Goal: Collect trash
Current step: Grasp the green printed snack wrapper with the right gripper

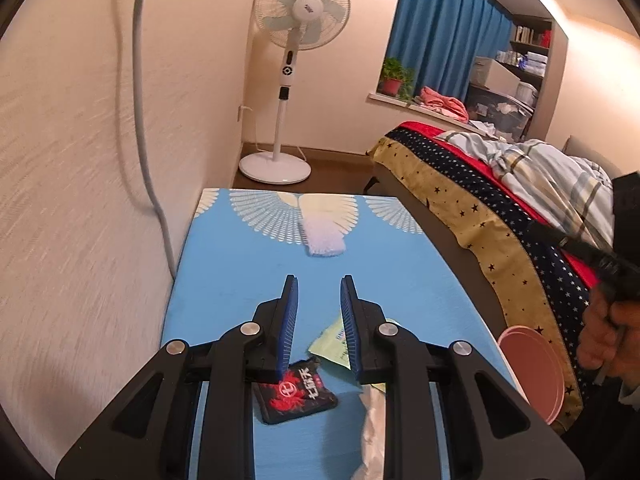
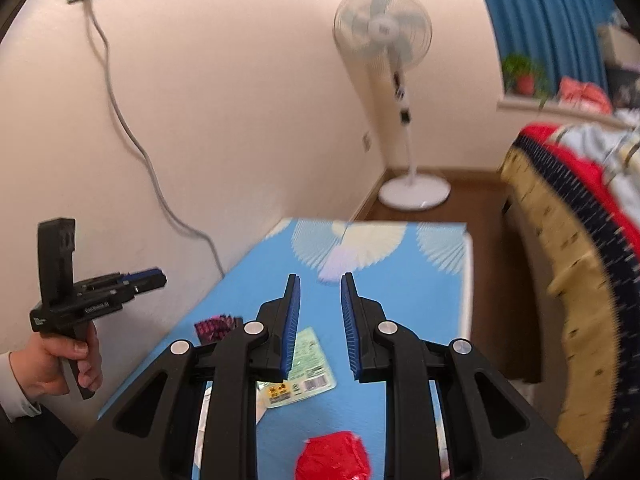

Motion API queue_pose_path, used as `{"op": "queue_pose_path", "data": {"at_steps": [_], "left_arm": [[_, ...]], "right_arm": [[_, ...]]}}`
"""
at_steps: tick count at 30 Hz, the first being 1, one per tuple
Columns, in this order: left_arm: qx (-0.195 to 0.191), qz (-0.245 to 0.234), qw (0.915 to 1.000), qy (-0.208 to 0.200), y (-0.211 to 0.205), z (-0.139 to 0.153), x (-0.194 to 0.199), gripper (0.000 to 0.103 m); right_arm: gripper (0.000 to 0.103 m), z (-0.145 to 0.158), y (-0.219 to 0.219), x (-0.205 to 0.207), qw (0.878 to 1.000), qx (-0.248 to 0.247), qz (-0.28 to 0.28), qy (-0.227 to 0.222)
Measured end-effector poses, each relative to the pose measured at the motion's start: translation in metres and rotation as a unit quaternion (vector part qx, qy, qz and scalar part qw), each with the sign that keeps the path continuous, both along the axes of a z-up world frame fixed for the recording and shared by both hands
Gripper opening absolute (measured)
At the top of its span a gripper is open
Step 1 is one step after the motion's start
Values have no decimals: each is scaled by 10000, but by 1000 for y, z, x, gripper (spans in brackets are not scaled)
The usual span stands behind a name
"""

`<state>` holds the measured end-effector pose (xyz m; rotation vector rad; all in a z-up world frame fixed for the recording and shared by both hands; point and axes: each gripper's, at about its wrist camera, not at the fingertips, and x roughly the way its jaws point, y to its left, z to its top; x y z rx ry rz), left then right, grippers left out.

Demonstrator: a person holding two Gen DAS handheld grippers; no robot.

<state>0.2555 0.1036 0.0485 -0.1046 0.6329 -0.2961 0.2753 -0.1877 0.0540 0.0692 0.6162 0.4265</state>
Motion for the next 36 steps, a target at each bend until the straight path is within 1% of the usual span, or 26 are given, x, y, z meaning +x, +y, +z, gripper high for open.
{"op": "queue_pose_path", "data": {"at_steps": [6,7,9,12,16,22,25,28,36], "left_arm": [[-84,226,9997,0,6,-5,18,22],[-92,250,9996,-7,7,-5,19,22],[-123,303,9995,-12,9,-5,23,22],[-171,365,9992,-16,14,-6,27,22],[-192,380,9991,9,17,-8,30,22],[-149,285,9995,14,13,-10,31,22],[-143,260,9996,14,11,-10,33,22],[-164,262,9995,-5,11,-9,32,22],[-98,244,9996,-49,8,-5,30,22]], "right_arm": [[24,-58,29,42,9958,-3,549,737],[28,-71,35,49,9938,-50,660,896],[31,-84,41,57,9918,-113,705,1061],[44,-109,48,69,9861,-112,820,1439],[49,-138,59,80,9790,-293,911,1802],[49,-156,73,83,9687,-604,1157,2113],[49,-161,78,79,9651,-792,1237,2169],[48,-163,79,76,9642,-933,1234,2154],[48,-163,76,73,9645,-1102,1090,2140]]}}
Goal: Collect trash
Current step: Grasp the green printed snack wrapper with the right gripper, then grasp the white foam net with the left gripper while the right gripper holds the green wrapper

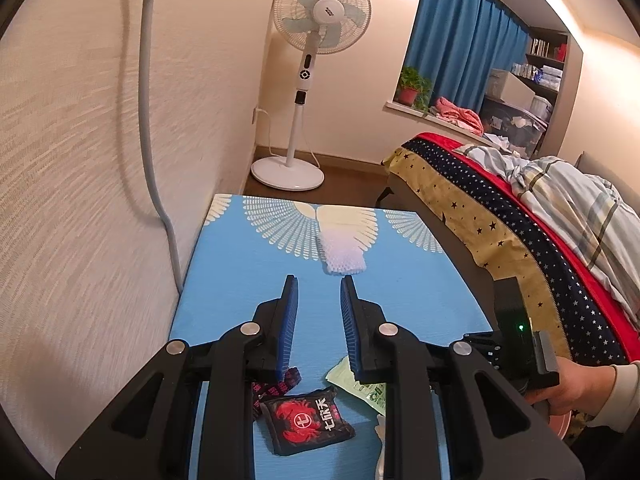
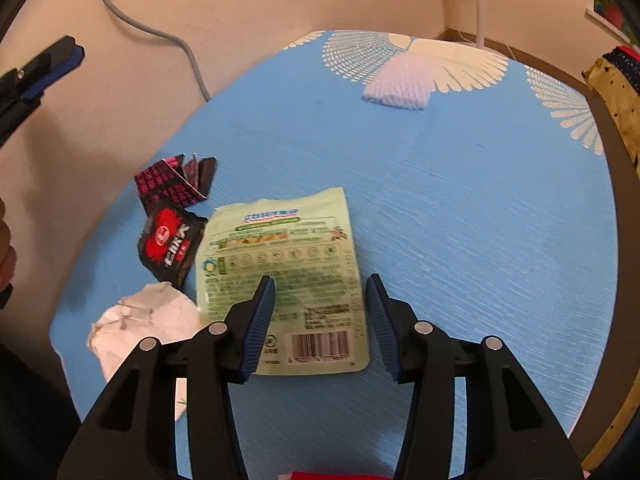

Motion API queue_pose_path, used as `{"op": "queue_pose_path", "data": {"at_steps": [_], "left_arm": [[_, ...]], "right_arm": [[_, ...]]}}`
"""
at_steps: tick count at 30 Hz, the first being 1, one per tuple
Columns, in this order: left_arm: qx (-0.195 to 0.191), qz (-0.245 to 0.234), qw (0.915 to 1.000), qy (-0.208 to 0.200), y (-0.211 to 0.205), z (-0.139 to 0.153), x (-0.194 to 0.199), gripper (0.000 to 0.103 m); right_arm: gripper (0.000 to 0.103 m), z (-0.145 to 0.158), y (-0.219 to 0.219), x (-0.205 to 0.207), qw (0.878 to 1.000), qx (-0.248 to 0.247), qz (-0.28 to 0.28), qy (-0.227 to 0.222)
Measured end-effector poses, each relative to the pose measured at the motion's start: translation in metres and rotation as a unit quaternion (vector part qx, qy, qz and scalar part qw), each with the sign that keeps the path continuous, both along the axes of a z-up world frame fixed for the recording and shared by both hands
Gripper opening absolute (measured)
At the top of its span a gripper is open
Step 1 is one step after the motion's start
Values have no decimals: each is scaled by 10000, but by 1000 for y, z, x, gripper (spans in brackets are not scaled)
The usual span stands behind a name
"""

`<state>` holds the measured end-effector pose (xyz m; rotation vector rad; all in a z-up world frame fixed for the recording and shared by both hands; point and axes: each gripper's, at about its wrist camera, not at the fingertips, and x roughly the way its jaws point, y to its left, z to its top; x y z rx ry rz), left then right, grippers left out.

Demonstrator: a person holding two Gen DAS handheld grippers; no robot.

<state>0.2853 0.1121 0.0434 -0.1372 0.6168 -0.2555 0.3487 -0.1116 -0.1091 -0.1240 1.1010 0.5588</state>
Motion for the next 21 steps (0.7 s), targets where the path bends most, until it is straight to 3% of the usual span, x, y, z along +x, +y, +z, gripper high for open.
{"op": "queue_pose_path", "data": {"at_steps": [2,6,7,15,21], "left_arm": [[3,0,10000,-5,0,1,0,22],[7,22,10000,1,-1,1,0,22],[5,31,10000,6,-1,0,1,22],[-39,34,10000,53,-11,-3,8,22],[-57,-26,9999,152,-28,-12,20,22]], "right_arm": [[48,0,0,1,10000,65,-13,48],[13,2,2,-2,9998,155,46,93],[9,4,2,-3,9997,235,41,101],[0,44,-15,-9,9957,922,-76,-87],[0,92,-37,-19,9911,1120,-275,-668]]}}
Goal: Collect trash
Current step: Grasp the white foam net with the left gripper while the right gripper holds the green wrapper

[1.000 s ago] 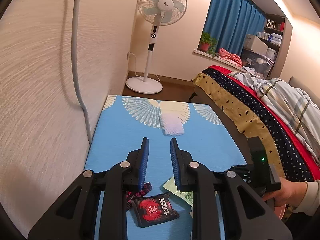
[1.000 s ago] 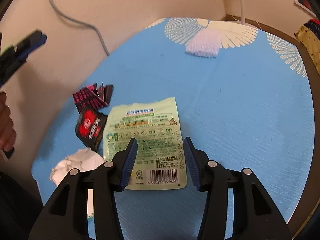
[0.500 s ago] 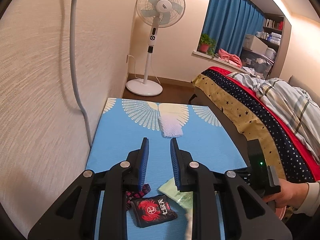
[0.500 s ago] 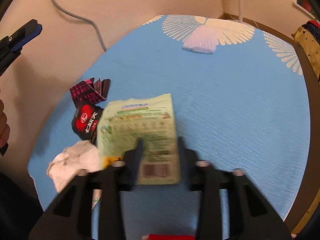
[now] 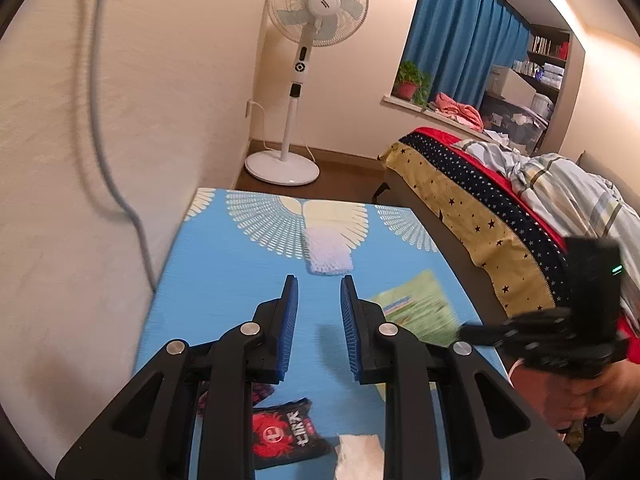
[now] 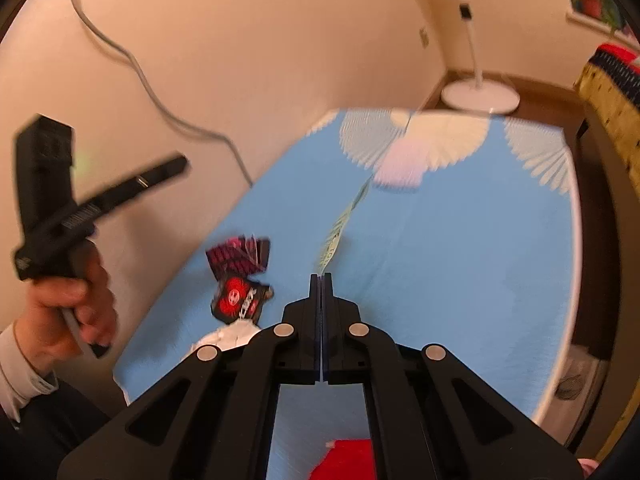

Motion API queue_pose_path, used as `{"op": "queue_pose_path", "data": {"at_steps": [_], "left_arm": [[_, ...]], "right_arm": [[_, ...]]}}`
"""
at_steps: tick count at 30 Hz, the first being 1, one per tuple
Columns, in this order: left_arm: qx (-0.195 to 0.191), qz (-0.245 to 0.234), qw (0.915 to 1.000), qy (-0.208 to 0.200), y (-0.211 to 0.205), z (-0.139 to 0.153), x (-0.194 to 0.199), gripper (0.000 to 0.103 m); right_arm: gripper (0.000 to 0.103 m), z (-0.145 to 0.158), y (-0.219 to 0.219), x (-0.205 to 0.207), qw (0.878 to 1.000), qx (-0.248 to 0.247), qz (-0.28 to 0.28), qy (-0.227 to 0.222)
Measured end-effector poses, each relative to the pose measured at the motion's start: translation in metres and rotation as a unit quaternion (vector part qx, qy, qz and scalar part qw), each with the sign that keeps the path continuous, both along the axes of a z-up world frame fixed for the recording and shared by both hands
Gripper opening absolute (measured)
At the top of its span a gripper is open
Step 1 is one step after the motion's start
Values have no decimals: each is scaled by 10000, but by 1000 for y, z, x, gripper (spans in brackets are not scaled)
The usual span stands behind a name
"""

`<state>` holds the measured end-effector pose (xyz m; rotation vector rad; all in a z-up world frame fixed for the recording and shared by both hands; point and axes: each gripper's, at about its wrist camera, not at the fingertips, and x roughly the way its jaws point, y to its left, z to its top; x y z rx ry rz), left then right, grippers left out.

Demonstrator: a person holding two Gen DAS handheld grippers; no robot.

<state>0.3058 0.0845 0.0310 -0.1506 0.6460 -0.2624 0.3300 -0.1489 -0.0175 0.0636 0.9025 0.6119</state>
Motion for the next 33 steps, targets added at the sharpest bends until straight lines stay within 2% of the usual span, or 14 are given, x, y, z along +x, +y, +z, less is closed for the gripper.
{"op": "queue_pose_path", "data": {"at_steps": [8,14,18,20,24,33], "left_arm": [[130,-49,9996,234,-31,-30,39,22],[430,-55,9986,318,-56,-54,86,22],[573,-37,9974,447,-63,-74,117,22],[492,10,9970,604,-61,-84,131,22],[443,56,9965,706,-62,-91,146,22],[403,259,9912,1235,-73,-116,177,22]], "right_arm": [[0,17,-34,2,9951,-499,-766,-366],[0,28,-56,11,9909,-440,-1178,-480],[0,34,-63,13,9898,-328,-1299,-492],[0,37,-64,13,9893,-295,-1339,-502],[0,39,-69,17,9887,-209,-1400,-501],[0,32,-73,22,9881,-217,-1481,-362]]}}
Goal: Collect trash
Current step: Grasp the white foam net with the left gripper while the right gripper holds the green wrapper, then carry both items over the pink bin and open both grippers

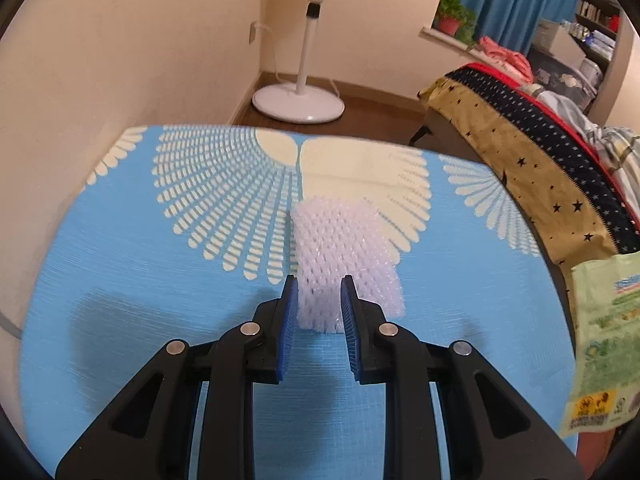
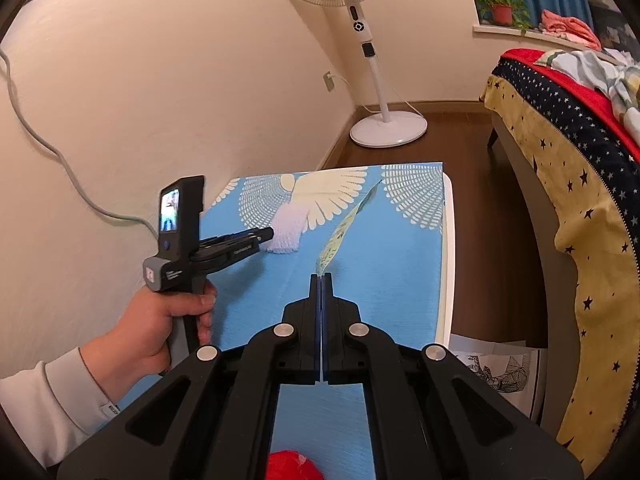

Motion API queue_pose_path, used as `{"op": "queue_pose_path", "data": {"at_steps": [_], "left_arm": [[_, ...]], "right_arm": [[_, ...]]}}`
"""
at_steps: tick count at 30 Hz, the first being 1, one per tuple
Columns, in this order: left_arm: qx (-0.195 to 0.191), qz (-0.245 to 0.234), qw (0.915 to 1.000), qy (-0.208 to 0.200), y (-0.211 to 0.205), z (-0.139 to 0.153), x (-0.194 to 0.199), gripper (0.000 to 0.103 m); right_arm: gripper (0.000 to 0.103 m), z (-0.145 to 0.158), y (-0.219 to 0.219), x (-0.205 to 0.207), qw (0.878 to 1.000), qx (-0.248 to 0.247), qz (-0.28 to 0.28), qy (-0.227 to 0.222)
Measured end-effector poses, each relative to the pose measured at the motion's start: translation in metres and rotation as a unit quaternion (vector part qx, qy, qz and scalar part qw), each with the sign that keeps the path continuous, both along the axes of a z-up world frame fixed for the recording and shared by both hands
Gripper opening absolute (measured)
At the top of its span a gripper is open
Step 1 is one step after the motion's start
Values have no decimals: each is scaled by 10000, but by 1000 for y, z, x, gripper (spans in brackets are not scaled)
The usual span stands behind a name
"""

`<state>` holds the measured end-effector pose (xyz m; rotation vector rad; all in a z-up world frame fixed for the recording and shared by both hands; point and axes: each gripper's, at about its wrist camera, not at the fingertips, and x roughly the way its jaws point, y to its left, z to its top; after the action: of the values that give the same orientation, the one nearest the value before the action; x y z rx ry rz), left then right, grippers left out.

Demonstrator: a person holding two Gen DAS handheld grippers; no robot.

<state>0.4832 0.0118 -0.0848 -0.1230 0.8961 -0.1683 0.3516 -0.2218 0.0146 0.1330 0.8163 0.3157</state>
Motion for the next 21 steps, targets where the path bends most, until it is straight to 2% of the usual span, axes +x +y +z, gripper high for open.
{"op": "queue_pose_path", "data": {"at_steps": [4,7,9,21], "left_arm": [[-70,68,9999,108,-1,-7,1,22],[-102,-38,9999,96,-4,-5,-2,11],[-86,-86,9999,61,-5,-2,-5,8],[266,-245,9985,-422,-11,57,-54,7]], "right_arm": [[0,1,0,-1,10000,-26,10,-8],[0,1,-2,-2,10000,-37,-13,8],[0,3,-3,-2,10000,-31,-34,-2],[0,28,-7,-24,9995,-106,-113,-259]]}}
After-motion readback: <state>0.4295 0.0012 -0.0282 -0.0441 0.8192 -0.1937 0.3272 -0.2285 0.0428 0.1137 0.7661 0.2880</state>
